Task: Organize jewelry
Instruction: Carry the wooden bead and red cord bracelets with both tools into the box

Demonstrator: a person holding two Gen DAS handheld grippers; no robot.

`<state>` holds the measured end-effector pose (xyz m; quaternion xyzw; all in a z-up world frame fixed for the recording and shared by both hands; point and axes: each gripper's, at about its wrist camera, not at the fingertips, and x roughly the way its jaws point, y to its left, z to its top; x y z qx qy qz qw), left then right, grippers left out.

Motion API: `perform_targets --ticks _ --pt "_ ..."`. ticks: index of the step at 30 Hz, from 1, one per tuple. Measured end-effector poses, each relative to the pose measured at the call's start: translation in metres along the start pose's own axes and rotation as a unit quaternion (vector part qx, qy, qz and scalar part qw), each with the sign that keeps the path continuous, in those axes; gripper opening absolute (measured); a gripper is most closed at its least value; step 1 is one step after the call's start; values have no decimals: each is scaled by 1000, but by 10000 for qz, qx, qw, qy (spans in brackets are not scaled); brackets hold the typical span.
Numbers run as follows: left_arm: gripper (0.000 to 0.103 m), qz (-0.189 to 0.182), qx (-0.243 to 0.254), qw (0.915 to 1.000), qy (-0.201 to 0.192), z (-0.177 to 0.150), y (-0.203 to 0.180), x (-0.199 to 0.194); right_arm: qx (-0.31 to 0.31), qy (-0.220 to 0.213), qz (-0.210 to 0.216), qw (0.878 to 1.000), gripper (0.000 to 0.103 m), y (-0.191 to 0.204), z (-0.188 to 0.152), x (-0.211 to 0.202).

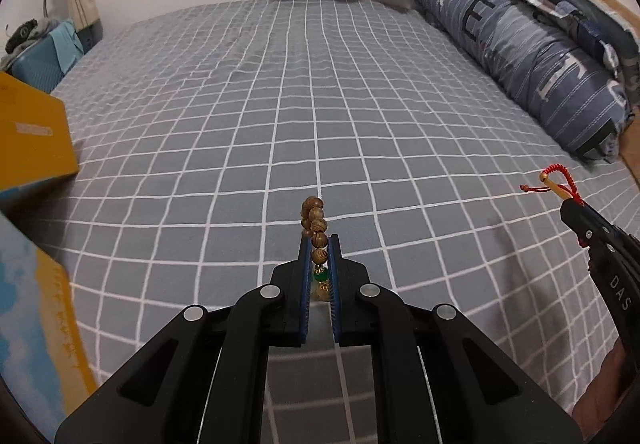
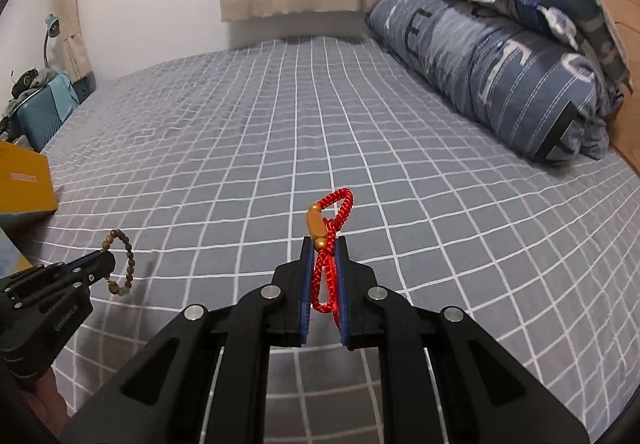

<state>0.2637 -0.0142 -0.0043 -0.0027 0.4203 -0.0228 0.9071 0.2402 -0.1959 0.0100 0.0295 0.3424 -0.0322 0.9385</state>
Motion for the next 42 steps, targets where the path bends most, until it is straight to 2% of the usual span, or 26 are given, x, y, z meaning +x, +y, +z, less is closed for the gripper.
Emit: perform_targets --ticks 8,14,23,29,34,42 --pt "7 48 -119 9997 -208 -4 12 -46 -30 102 166 9998 10 24 5 -43" --pt "7 -48 -303 9994 -165 -11 36 -81 -60 103 403 9991 10 48 2 -67" --pt "7 391 -591 9969 -347 -25 88 -142 -327 -79 767 9965 10 101 -2 -112" --pt "7 649 -867 9928 -512 -41 134 -184 -610 -201 1115 9917 10 152 -6 -142" --pt "7 910 -1164 9873 -582 -55 176 -213 -924 -302 1444 9847 10 204 -11 -167" --pt "7 1393 -1654 9749 -521 -90 248 -243 -1381 -225 1903 9717 10 283 -35 -187"
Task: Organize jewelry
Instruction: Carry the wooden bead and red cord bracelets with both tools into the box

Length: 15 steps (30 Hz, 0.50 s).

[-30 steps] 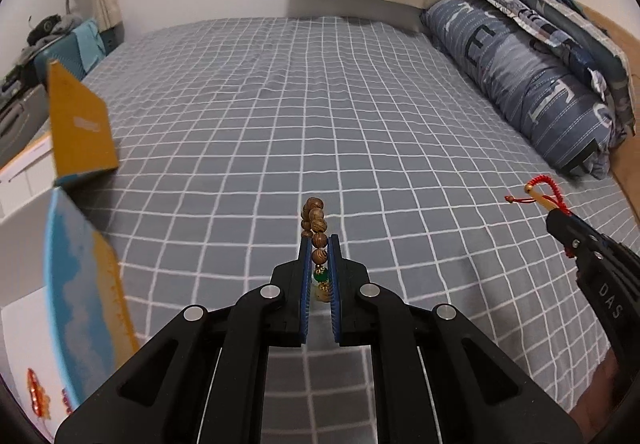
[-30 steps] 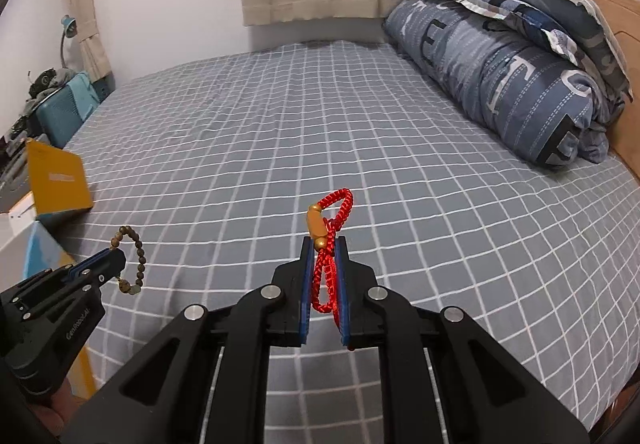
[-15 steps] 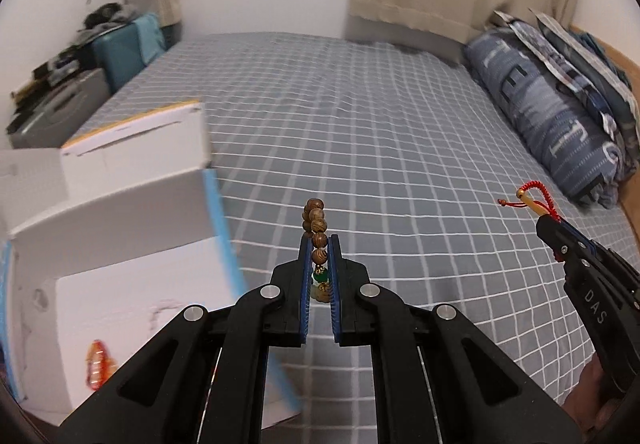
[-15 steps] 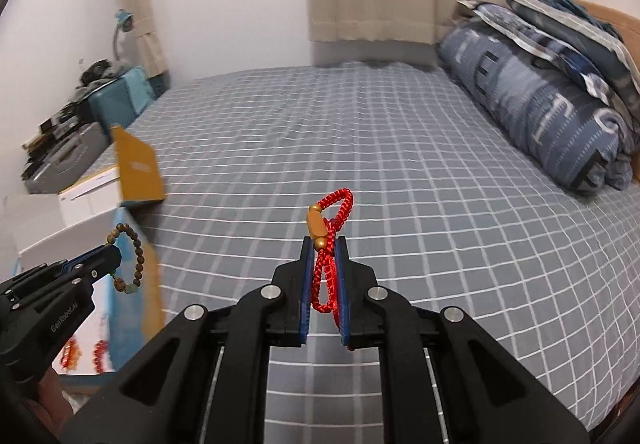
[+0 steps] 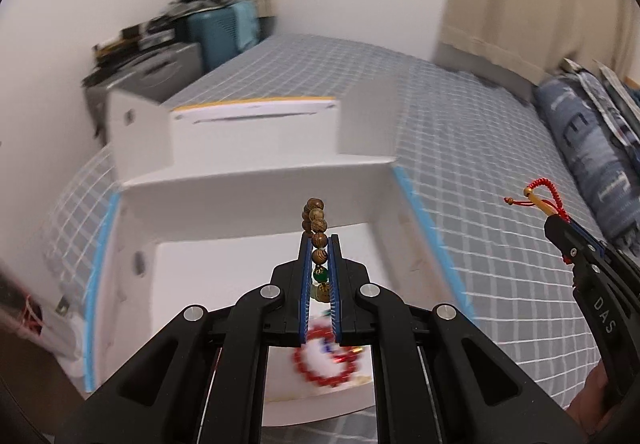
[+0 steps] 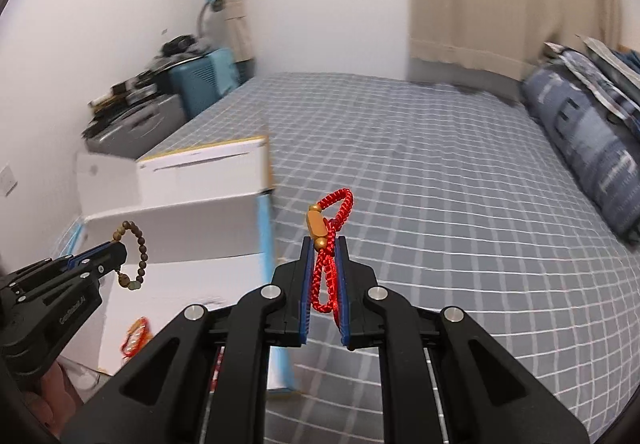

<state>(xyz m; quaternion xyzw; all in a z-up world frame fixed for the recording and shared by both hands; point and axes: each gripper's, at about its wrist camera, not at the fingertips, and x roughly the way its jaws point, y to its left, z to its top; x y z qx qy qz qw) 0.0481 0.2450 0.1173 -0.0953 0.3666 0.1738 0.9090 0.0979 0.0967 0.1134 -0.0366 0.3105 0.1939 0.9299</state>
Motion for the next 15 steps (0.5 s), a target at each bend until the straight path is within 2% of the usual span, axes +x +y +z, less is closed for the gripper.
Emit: perform_targets --ticks 4,9,13,15 --pt "7 299 -244 9991 166 -11 43 7 -248 164 184 9994 10 42 -9 16" --pt "7 534 -430 9965 476 -30 77 26 -498 437 324 9973 10 81 -23 41" --pt "7 561 -495 9942 773 -44 93 44 -576 760 328 9949 10 98 -37 66" --pt "8 599 -523 9931 865 -49 98 51 -617 885 159 9940 10 103 -42 75"
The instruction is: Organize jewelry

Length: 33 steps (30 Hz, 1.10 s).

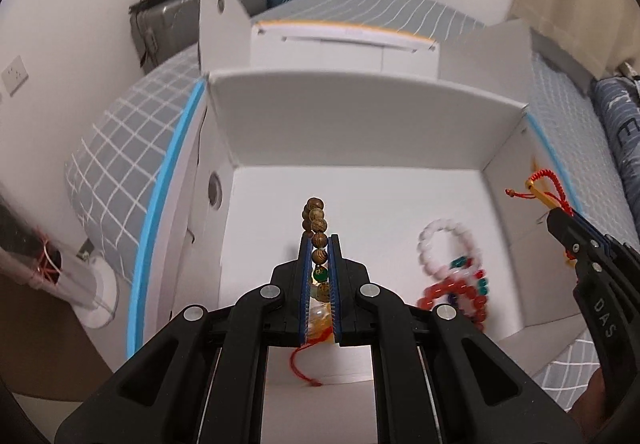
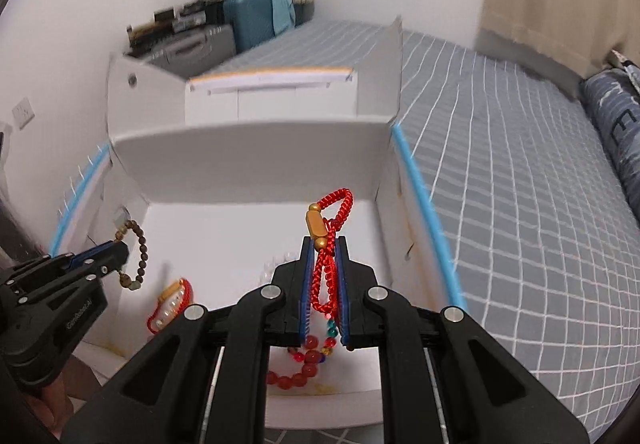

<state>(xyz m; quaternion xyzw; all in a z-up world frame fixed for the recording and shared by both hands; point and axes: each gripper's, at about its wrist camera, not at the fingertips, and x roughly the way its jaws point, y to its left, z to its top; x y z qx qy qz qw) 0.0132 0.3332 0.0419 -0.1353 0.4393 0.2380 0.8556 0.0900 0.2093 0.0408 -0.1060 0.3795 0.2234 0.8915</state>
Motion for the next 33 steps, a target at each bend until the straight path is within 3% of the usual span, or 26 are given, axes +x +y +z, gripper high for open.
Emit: perform_targets --ticks 4,11,14,15,17,19,22,27,33 --pt "7 26 41 9998 182 -5 1 11 9 311 -65 9995 10 3 -5 17" --pt "8 -3 83 9996 266 -7 0 20 55 484 -31 9988 13 0 -9 26" --pt "9 -37 22 9996 271 -5 3 22 52 441 42 9990 28 1 -9 24" --pt "11 -29 11 9997 254 -4 3 20 41 391 34 9992 38 1 -8 21" --pt "25 -23 -39 9998 182 -4 4 14 -1 186 90 9998 50 1 -8 10" --pt "52 -18 -179 9998 -17 -5 7 1 -7 50 136 9999 70 0 -7 -1" --pt "67 30 -247 9994 -240 -5 9 -20 -12 -175 130 9998 82 -5 -5 -18" --pt "86 44 -226 9981 -575 -13 9 -51 37 -393 148 9991 95 -16 -9 -44" --pt "97 96 -147 9943 -1053 -36 5 -82 194 -642 295 9973 95 -31 -26 -73"
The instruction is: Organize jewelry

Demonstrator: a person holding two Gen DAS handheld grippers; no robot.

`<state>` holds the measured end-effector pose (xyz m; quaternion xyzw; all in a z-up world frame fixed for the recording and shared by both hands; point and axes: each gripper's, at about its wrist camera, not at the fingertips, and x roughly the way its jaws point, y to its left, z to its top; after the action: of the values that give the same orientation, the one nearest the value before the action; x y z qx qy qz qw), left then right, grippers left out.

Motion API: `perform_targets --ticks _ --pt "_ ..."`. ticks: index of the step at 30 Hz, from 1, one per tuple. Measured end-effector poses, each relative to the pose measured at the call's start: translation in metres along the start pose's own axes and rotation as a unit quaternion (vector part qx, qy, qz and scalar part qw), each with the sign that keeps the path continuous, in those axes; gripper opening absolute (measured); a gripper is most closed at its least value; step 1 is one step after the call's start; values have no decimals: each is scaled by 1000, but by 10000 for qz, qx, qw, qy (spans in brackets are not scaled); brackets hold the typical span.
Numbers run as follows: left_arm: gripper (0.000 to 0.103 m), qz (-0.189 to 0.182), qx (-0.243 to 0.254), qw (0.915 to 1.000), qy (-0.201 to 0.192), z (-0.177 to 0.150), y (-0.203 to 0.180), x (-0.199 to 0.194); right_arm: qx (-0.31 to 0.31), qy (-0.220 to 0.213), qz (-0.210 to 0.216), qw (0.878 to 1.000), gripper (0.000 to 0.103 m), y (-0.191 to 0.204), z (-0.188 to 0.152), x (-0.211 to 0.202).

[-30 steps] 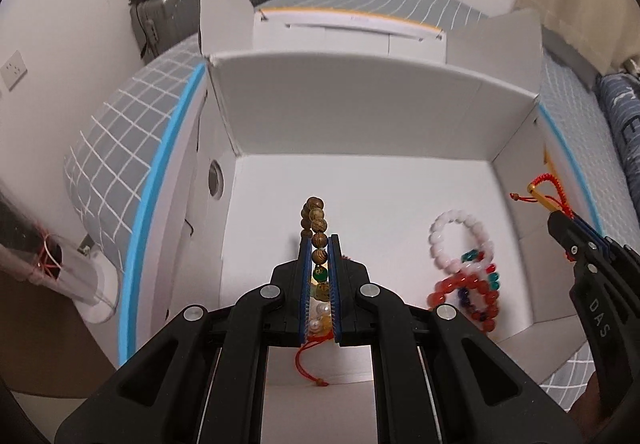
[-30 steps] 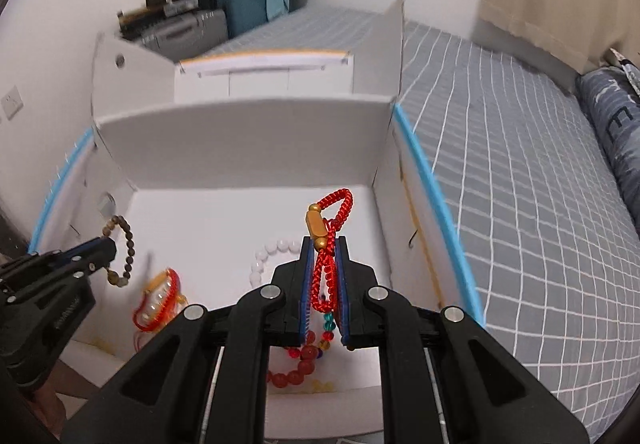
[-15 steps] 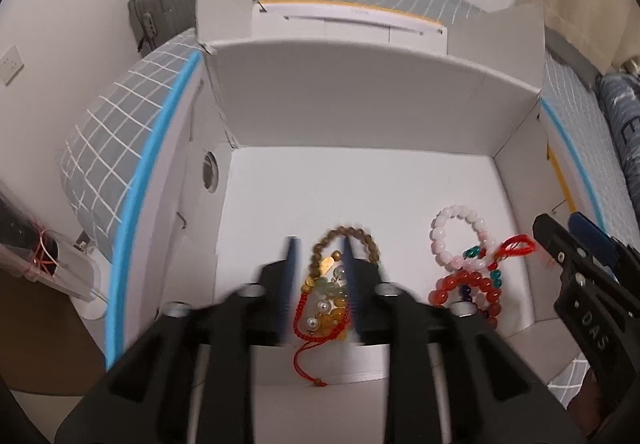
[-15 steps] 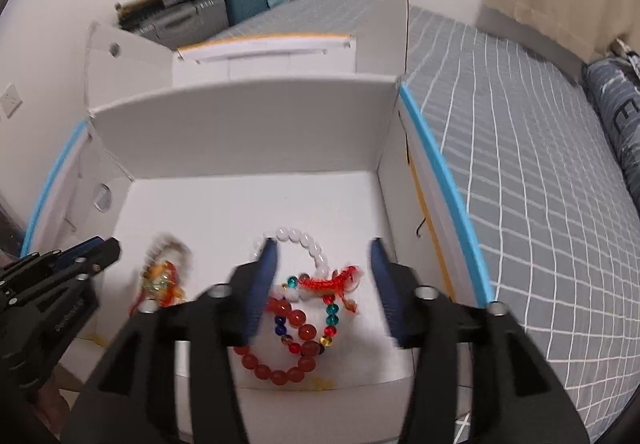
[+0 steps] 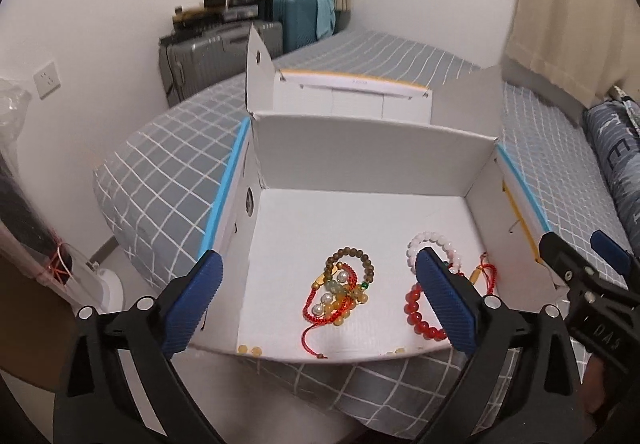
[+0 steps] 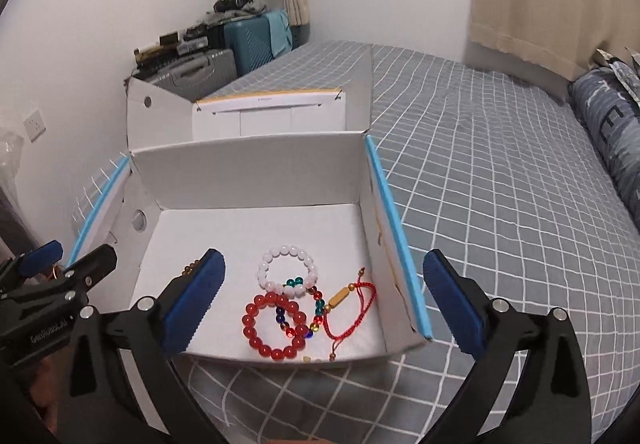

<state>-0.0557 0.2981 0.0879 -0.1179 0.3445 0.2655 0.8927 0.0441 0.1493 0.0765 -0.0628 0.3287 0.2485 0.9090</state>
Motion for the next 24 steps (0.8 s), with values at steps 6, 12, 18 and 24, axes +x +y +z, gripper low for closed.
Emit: perform_targets --ticks 6,12,18,24 --pt "97 -96 -7 9999 -47 -19 3 -9 63 -46 -12 10000 95 -6 -22 -13" --pt "97 -96 171 9998 12 -38 0 -9 16 -23 -53 10000 95 -4 -44 -19" --pt "97 -153 299 9994 -13 -47 -1 -9 -45 29 -95 9999 95 0 -51 -18" --pt "97 -187 292 9994 10 -49 -1 -7 -7 93 -89 9999 95 -2 -53 -15"
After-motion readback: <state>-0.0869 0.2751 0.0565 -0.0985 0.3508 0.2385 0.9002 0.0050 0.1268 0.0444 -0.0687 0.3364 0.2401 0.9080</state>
